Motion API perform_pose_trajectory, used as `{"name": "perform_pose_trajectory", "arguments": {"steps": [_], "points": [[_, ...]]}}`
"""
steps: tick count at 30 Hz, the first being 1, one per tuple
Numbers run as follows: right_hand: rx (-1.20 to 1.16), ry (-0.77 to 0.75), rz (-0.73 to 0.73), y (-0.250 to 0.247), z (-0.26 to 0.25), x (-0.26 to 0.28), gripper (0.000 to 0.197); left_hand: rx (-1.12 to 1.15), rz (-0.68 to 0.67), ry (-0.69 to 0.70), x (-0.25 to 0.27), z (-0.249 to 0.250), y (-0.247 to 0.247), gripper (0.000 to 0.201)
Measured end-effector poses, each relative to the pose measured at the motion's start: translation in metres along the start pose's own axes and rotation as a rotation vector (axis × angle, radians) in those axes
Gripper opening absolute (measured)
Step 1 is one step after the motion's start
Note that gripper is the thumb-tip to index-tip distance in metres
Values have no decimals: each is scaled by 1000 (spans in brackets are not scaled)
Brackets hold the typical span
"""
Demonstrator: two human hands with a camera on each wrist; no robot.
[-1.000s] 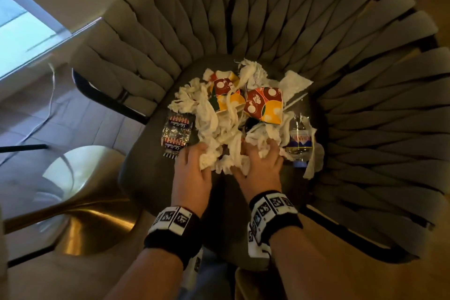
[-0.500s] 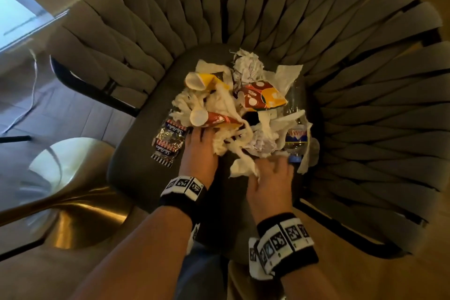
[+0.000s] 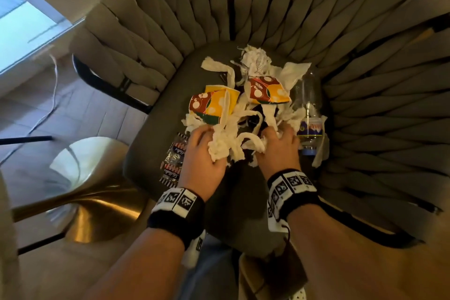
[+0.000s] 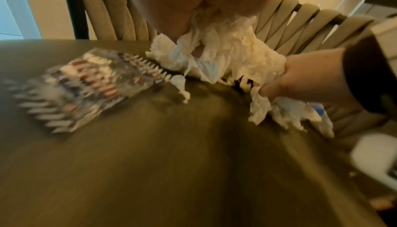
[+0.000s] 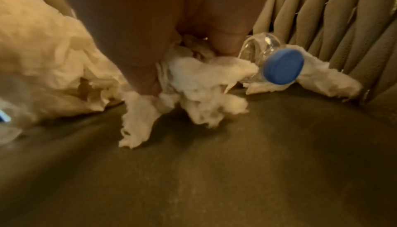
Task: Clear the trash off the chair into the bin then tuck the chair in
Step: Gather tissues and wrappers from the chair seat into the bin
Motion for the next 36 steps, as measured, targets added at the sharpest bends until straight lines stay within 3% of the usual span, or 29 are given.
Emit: {"name": "perform_pose_trajectory", "arguments": {"steps": [5,8,13,15,17,20,23,25,28,31,34,36], "points": [[-281,-108,60,-33,14,32,38,279,151,0,-28,27,-22,42],[-450,-39,-12,-46,25,58,40,292,218,4,-24,31,-32,39],[-535,105,-169,-33,41,78,48,161,30,-77,3,28,-11,48],[-452,133,-187,-14,46,73,44,68,-67,-122,9,22,10,55],[-275,65,-154,6,48,66,40,-92,-136,-134,5,13,31,57],[-129,29,-153,25,47,57,39,-255,-190,-58,-14,2,61,39],[-12,-85,-170,33,40,54,56,-350,-314,76,-27,-3,83,57],[26,-154,-168,40,34,53,76,-355,-302,121,-31,-5,84,58],[52,-148,-127,39,28,50,103,-263,-238,111,-23,-13,71,43],[129,-138,-142,39,20,44,95,-119,-116,77,-4,-13,45,34],[246,-191,-138,42,9,36,103,46,3,88,12,-1,19,33],[204,-159,-164,37,7,32,94,141,94,21,17,5,2,30]]}}
Point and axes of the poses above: each hand's wrist, its own x-axis away from the middle knuckle, its own y-axis out of the palm, z = x × y, the point moved 4 cm from there along -x, towards the middle knuckle, and after that the axes turned 13 degrees about y, right-handed, at the moved point
